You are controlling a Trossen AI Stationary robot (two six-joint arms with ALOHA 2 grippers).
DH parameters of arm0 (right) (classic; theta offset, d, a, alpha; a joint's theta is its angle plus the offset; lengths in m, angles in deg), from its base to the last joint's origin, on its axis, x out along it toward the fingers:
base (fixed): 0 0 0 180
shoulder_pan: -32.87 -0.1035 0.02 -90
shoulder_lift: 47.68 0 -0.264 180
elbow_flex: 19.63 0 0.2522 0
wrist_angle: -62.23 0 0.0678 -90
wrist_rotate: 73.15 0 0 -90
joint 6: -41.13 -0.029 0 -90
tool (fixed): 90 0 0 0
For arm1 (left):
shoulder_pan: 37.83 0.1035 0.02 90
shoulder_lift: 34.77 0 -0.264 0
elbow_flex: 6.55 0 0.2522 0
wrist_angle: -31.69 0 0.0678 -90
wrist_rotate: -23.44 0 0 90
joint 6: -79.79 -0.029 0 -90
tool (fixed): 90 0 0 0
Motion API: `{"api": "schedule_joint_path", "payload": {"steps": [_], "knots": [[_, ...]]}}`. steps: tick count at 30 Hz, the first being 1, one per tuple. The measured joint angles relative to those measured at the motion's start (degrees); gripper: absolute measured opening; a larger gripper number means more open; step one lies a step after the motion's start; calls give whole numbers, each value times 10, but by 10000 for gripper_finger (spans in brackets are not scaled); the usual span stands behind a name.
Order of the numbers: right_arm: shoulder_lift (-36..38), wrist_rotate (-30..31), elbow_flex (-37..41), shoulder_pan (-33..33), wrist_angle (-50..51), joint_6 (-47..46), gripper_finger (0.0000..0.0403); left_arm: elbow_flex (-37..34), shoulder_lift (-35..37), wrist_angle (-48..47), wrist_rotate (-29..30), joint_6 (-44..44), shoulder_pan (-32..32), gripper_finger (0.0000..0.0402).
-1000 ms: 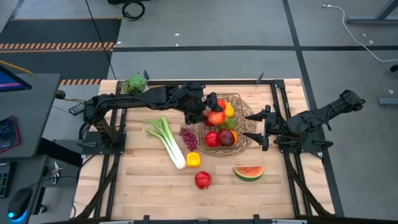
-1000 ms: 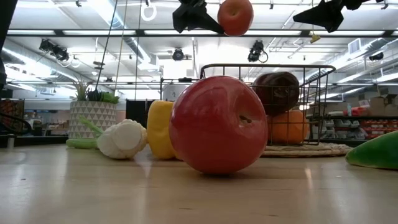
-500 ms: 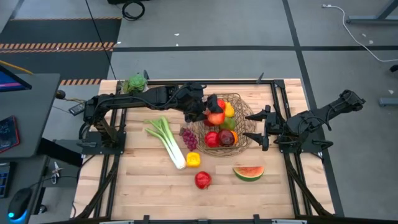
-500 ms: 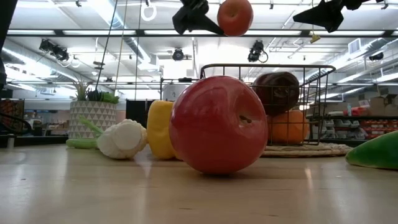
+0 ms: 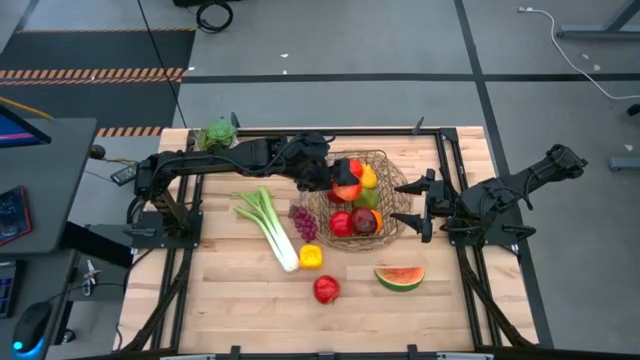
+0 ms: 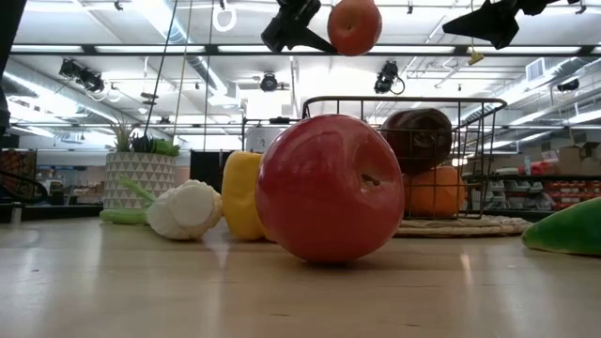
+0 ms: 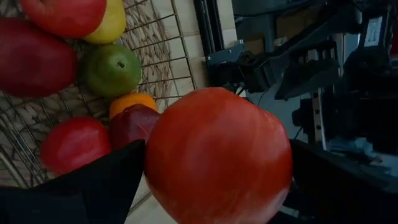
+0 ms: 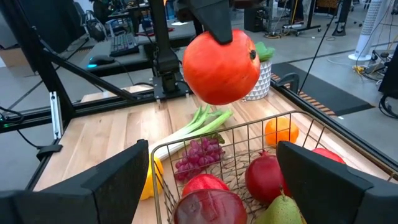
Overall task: Build produce basket
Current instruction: Put the apple into the wire basket
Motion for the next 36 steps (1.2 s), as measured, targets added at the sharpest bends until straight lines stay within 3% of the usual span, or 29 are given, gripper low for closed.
{"api": "schedule_joint_path", "payload": {"steps": [7,17,20,23,36], "knots": [[0,0,0,0,0,0,358,0,0,0,0,-147,3,389],[-8,0,0,0,2,0,358,0,0,0,0,-579,22,389],[-17,0,0,0,1,0,358,0,0,0,1,-658,24,389],[-24,0,0,0,0,0,358,0,0,0,1,-696,24,389],[-29,-7,0,0,17,20,358,0,0,7,0,-677,23,389]]}}
